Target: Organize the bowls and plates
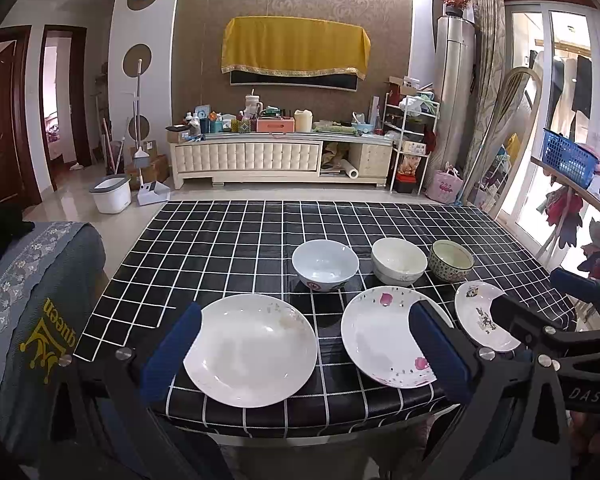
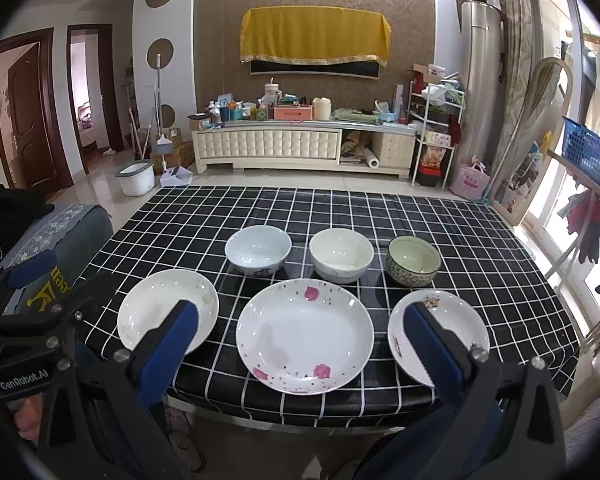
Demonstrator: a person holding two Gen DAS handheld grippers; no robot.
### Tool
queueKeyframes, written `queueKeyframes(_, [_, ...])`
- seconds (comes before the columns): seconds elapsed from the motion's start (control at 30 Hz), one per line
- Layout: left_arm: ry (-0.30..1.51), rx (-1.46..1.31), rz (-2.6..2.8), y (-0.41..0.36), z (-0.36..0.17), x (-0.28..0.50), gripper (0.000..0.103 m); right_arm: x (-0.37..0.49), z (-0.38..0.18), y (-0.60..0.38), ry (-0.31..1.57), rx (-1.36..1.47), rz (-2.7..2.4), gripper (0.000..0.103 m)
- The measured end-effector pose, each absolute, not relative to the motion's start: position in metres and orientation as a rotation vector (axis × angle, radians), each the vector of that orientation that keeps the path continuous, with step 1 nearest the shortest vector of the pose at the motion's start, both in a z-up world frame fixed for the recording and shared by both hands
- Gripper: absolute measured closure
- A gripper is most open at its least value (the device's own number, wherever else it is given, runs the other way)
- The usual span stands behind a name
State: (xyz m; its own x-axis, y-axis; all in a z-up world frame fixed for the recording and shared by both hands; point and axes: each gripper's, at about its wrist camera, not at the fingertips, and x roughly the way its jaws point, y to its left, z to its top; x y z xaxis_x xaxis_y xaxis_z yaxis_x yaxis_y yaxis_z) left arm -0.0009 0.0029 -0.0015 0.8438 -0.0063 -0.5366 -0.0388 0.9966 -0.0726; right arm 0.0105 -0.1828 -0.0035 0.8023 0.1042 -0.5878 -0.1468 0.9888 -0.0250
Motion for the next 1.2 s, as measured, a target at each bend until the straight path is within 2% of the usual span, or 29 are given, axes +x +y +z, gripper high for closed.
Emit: queueKeyframes(1.2, [0.578,-0.058,0.017,0.0002,-0.0030,-0.0043,0.000,0.0099,-0.0036,-0.1870,0.651,-0.049,0.144,0.000])
